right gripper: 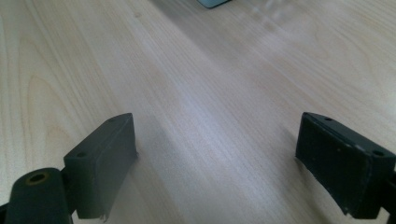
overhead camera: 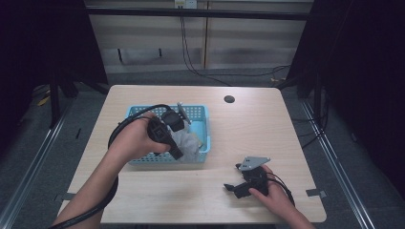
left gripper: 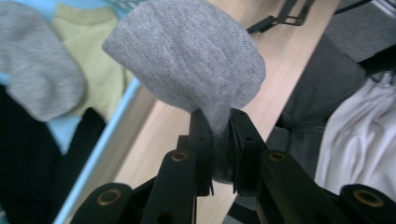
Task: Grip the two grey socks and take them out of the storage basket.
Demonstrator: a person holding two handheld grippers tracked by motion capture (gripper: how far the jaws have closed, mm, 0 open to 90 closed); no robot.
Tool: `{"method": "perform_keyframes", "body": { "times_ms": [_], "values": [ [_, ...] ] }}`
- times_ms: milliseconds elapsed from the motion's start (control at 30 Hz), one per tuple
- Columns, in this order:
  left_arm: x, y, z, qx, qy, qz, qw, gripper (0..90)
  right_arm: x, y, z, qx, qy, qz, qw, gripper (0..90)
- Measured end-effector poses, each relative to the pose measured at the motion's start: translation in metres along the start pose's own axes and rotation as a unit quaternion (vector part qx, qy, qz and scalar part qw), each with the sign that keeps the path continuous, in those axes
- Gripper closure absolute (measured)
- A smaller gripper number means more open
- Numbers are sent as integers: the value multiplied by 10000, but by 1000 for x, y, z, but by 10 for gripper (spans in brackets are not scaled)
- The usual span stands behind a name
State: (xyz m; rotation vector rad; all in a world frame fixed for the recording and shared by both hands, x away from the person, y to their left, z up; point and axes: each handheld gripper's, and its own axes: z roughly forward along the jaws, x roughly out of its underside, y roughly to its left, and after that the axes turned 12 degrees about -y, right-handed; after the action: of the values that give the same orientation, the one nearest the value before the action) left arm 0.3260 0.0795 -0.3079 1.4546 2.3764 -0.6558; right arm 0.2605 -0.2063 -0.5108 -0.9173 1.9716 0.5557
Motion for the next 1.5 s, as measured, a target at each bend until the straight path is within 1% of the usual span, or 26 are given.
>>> {"method": "perform_keyframes", "body": {
  "times_ms": [33,67,133,167,200,233,300,367,400,467,600,667,700,733,767,867,933,1033,1067,1133,1233,1300,1333,1367,1433,1500],
  "values": [
    [0,0,0,0,0,0,10000,809,0,0,0,0,-1,-2,10000,117],
    [5,1,9,40,18,-44,10000,807,0,0,0,-1,0,0,10000,118],
    [9,3,20,121,63,-105,9999,802,0,0,0,1,-3,-2,10000,117],
    [9,3,20,121,63,-105,9999,798,0,0,0,1,-2,1,10000,117],
    [13,7,29,180,137,-94,9997,791,0,0,0,0,-3,-1,10000,117],
    [15,8,33,196,129,-127,9996,781,0,0,0,1,-3,0,10000,117],
    [15,9,35,216,137,-164,9995,722,0,0,0,1,-3,0,10000,117],
    [16,10,39,201,206,-297,9991,631,0,0,0,1,-4,1,10000,117],
    [16,10,38,178,202,-333,9991,602,0,0,0,2,-3,2,10000,118],
    [16,11,36,110,145,-324,9993,562,0,0,0,1,-2,2,10000,118],
    [16,12,34,22,169,-327,9993,542,0,0,0,2,-3,1,10000,118],
    [15,14,34,-97,103,-314,9994,516,0,0,0,1,-3,2,10000,117],
    [14,17,33,-192,4,-321,9993,493,0,0,0,1,-3,1,10000,117],
    [14,19,33,-248,-67,-344,9991,472,0,0,0,1,-4,0,10000,117],
    [13,22,32,-276,-76,-365,9989,467,0,0,0,0,-2,0,10000,117],
    [11,32,32,-368,-184,-472,9980,455,0,0,0,1,-3,1,10000,117],
    [9,40,33,-499,-228,-433,9976,437,0,0,0,1,-2,1,10000,117],
    [5,54,37,-740,-345,-542,9952,407,0,0,0,0,-3,0,10000,117],
    [5,60,38,-802,-335,-562,9946,403,0,0,0,1,-4,0,10000,117],
    [4,71,42,-958,-411,-624,9926,381,0,0,0,2,-2,0,10000,117],
    [4,87,49,-1071,-538,-712,9902,350,0,0,0,1,-4,-2,10000,117],
    [4,97,54,-1114,-510,-823,9891,343,0,0,0,0,-4,-1,10000,118],
    [4,102,56,-1115,-503,-837,9890,342,0,0,0,0,-5,-4,10000,118],
    [5,105,59,-1148,-518,-889,9880,342,0,0,0,2,-6,-6,10000,118],
    [4,113,63,-1210,-509,-901,9872,343,0,0,0,-4,-4,0,10000,117],
    [5,119,67,-1239,-558,-973,9859,344,0,0,0,14,-18,-25,10000,118]
  ]
}}
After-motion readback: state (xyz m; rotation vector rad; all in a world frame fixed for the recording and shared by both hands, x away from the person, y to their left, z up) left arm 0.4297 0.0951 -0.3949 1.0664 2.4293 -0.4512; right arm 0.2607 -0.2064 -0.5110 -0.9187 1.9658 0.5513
